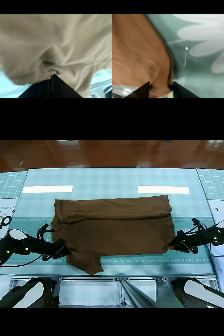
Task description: Fold the shirts.
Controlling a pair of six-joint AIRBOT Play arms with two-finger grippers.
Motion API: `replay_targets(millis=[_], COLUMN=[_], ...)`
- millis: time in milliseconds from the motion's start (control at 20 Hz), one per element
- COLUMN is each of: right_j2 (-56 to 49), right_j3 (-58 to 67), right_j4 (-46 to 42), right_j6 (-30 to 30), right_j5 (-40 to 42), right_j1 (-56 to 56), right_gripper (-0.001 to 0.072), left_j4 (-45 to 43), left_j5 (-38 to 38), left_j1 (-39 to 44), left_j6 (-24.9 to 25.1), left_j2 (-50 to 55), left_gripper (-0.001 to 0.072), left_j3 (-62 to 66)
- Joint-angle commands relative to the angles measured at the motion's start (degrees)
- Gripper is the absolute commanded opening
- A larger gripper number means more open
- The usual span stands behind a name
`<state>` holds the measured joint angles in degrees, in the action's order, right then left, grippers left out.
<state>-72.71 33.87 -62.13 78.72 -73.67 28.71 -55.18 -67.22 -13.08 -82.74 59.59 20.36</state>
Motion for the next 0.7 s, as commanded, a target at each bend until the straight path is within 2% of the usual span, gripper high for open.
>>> replay_targets(millis=[0, 100, 250, 400, 550, 650], right_j2=[-1.16, -0.98, -0.98, -1.6, -5.88, -9.75], right_j3=[0.0, 0.28, 3.74, 9.86, 18.23, 23.71], right_j4=[4.2, 7.17, 7.21, 8.81, 11.28, 14.12], right_j6=[-3.34, -7.69, -8.26, -6.71, -6.58, -6.21], right_j5=[3.3, 1.42, -1.14, 0.81, 1.29, 4.66], right_j1=[-2.16, -2.14, -2.14, -2.16, -5.51, -9.7], right_gripper=[0.0046, 0.0035, 0.0034, 0.0034, 0.0035, 0.0035], left_j4=[3.32, 3.78, 3.82, 4.24, 6.19, 9.03], left_j5=[2.45, 2.16, -0.92, -1.95, -0.33, 0.83], left_j1=[0.0, -0.26, -1.84, -2.01, -2.01, -2.01], left_j6=[0.07, 1.84, 2.19, 4.55, 4.55, 4.76], left_j2=[0.07, 0.07, 0.09, 0.74, 6.86, 13.33], left_gripper=[0.0016, 0.0016, 0.0016, 0.0016, 0.0016, 0.0016], left_j3=[0.33, 1.57, 6.38, 13.68, 23.06, 29.07])
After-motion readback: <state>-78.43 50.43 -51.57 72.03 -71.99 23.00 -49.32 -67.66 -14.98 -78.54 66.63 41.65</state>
